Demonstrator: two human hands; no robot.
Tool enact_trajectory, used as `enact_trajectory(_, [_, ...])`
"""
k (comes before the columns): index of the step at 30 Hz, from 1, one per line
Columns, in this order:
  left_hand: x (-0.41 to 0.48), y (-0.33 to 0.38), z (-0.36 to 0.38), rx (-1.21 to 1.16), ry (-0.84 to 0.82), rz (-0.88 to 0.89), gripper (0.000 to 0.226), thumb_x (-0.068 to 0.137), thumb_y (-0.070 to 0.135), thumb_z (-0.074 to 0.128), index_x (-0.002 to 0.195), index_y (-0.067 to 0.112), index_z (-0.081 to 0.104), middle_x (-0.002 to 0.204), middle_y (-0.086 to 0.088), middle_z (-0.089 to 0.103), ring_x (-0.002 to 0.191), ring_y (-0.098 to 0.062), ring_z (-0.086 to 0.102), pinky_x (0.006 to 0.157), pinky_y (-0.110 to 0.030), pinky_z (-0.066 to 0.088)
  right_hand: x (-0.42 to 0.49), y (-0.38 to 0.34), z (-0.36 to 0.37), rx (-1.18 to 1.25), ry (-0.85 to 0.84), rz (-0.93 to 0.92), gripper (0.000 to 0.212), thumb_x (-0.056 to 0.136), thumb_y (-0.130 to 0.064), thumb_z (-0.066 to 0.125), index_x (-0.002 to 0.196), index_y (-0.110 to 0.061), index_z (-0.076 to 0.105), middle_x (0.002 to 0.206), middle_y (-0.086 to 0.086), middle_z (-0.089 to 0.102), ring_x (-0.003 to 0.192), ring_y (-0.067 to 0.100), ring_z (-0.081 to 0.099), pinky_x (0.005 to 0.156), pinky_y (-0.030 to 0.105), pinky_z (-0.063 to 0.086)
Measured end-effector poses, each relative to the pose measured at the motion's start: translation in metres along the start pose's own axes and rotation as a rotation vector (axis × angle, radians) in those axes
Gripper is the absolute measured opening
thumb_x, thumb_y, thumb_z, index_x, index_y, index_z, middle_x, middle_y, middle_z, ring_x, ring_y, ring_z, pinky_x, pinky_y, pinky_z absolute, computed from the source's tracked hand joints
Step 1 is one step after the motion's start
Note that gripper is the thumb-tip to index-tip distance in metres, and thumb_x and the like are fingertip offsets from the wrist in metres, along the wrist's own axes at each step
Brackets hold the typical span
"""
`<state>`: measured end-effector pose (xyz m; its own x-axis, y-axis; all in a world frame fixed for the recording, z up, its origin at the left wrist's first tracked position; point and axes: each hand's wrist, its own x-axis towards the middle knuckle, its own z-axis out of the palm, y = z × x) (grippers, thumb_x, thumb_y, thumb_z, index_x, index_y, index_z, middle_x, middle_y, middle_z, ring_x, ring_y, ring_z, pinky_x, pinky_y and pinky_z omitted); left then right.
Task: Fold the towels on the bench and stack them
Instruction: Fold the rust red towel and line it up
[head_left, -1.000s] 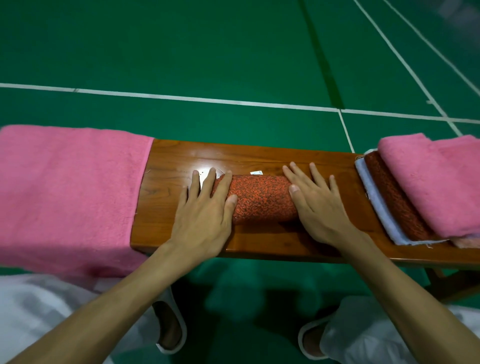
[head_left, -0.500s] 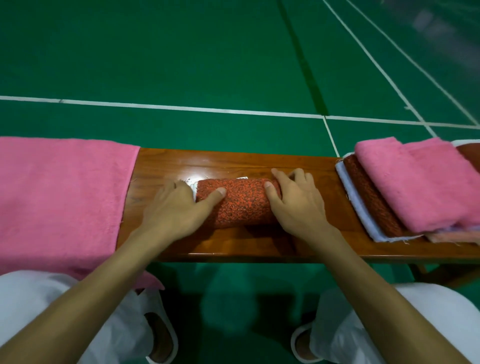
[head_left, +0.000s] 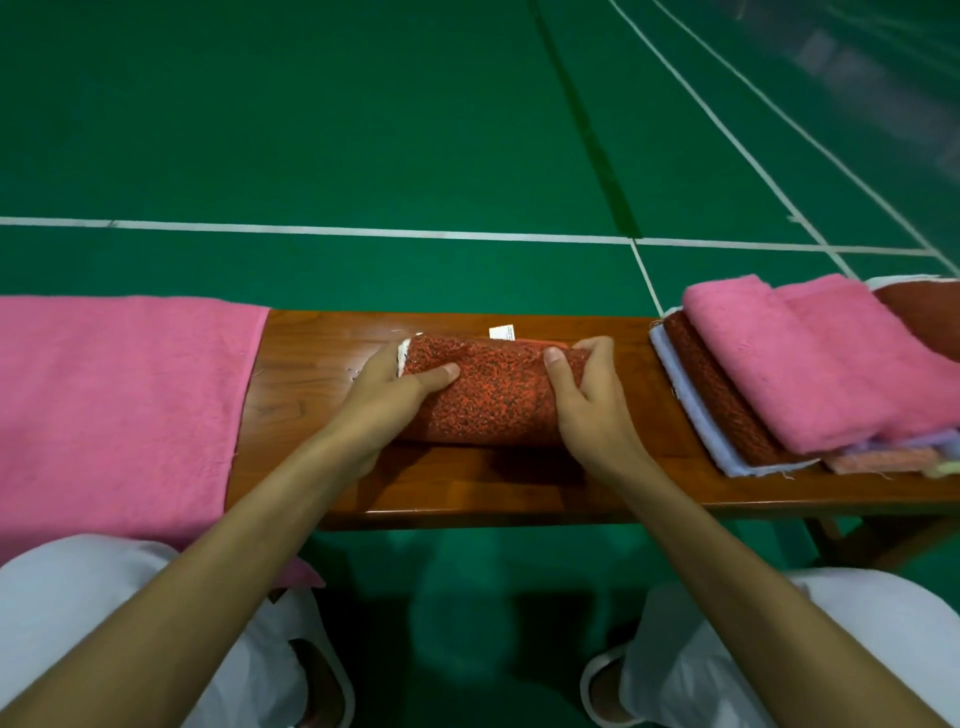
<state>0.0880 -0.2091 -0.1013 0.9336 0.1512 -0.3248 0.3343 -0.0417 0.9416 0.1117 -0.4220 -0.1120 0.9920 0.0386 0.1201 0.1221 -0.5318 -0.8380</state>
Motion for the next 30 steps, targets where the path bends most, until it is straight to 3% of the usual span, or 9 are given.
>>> enact_trajectory(2, [0.001, 0.004, 0.003, -0.063, 0.02, 0.019, 0.032, 0.093, 0.019, 0.075, 0.123, 0.02, 0.064, 0.114, 0.0, 0.076, 0.104, -0.017, 0.073, 0.095, -0.039, 0.058, 0.006, -0.001, -0.008, 0.18, 0.018, 0.0, 0.016, 0.104, -0.025, 0.056, 0.111, -0.016, 0.045, 0.104, -0.008, 0.06, 0.096, 0.0, 0.058, 0.086, 0.029, 0.044])
enact_trajectory(5, [0.005, 0.014, 0.015, -0.108, 0.076, 0.114, 0.033, 0.091, 0.018, 0.077, 0.12, 0.019, 0.061, 0.116, -0.007, 0.072, 0.107, -0.026, 0.072, 0.096, -0.046, 0.057, 0.013, -0.007, -0.026, 0.345, 0.033, -0.035, 0.021, 0.099, -0.017, 0.062, 0.12, -0.019, 0.057, 0.116, 0.006, 0.072, 0.108, 0.013, 0.066, 0.094, 0.029, 0.05])
enact_trajectory(9, [0.011, 0.038, 0.034, -0.118, 0.061, 0.216, 0.038, 0.095, 0.013, 0.072, 0.129, 0.022, 0.056, 0.112, -0.011, 0.066, 0.076, -0.013, 0.072, 0.058, -0.03, 0.058, 0.021, -0.017, -0.061, 0.313, 0.077, -0.148, 0.018, 0.098, -0.009, 0.064, 0.115, -0.011, 0.07, 0.106, 0.001, 0.073, 0.094, -0.001, 0.063, 0.088, 0.015, 0.045])
enact_trajectory(10, [0.014, 0.043, 0.038, -0.103, 0.06, 0.231, 0.041, 0.094, 0.015, 0.073, 0.131, 0.022, 0.057, 0.116, -0.014, 0.065, 0.081, -0.016, 0.072, 0.058, -0.031, 0.059, 0.022, -0.017, -0.068, 0.307, 0.095, -0.16, 0.017, 0.097, -0.01, 0.065, 0.112, -0.012, 0.072, 0.104, -0.002, 0.073, 0.094, -0.003, 0.062, 0.087, 0.015, 0.044])
enact_trajectory(13, [0.024, 0.059, 0.06, -0.092, 0.101, 0.285, 0.046, 0.086, 0.02, 0.083, 0.126, 0.023, 0.061, 0.122, -0.02, 0.066, 0.104, -0.03, 0.071, 0.08, -0.038, 0.062, 0.027, -0.012, -0.087, 0.289, 0.166, -0.155, 0.013, 0.095, -0.013, 0.067, 0.104, -0.018, 0.076, 0.099, -0.007, 0.075, 0.095, 0.0, 0.065, 0.088, 0.019, 0.048])
enact_trajectory(15, [0.03, 0.073, 0.08, -0.094, 0.119, 0.302, 0.047, 0.083, 0.02, 0.086, 0.124, 0.022, 0.062, 0.121, -0.02, 0.067, 0.106, -0.03, 0.071, 0.084, -0.039, 0.06, 0.03, -0.008, -0.101, 0.299, 0.224, -0.131, 0.013, 0.095, -0.016, 0.066, 0.101, -0.018, 0.077, 0.097, -0.007, 0.076, 0.094, 0.003, 0.067, 0.087, 0.024, 0.051])
enact_trajectory(23, [0.07, 0.131, 0.196, -0.062, 0.029, 0.384, 0.05, 0.079, 0.021, 0.089, 0.123, 0.018, 0.064, 0.12, -0.017, 0.069, 0.1, -0.023, 0.07, 0.08, -0.034, 0.056, 0.049, 0.019, -0.19, 0.199, 0.438, -0.012, 0.013, 0.1, -0.015, 0.056, 0.1, -0.017, 0.069, 0.093, -0.01, 0.068, 0.088, 0.003, 0.059, 0.078, 0.016, 0.042])
enact_trajectory(26, [0.087, 0.146, 0.248, -0.048, -0.025, 0.395, 0.053, 0.076, 0.022, 0.091, 0.122, 0.016, 0.066, 0.119, -0.016, 0.07, 0.101, -0.025, 0.07, 0.078, -0.032, 0.056, 0.054, 0.038, -0.232, 0.204, 0.47, 0.047, 0.011, 0.101, -0.024, 0.06, 0.102, -0.017, 0.069, 0.097, -0.005, 0.069, 0.092, 0.007, 0.062, 0.079, 0.024, 0.045])
enact_trajectory(30, [0.102, 0.159, 0.324, -0.036, -0.098, 0.375, 0.05, 0.079, 0.019, 0.088, 0.124, 0.01, 0.067, 0.112, -0.013, 0.073, 0.081, -0.011, 0.066, 0.067, -0.022, 0.053, 0.057, 0.065, -0.289, 0.204, 0.531, 0.093, 0.021, 0.095, -0.04, 0.067, 0.099, -0.019, 0.069, 0.095, -0.002, 0.069, 0.091, 0.013, 0.065, 0.079, 0.032, 0.05])
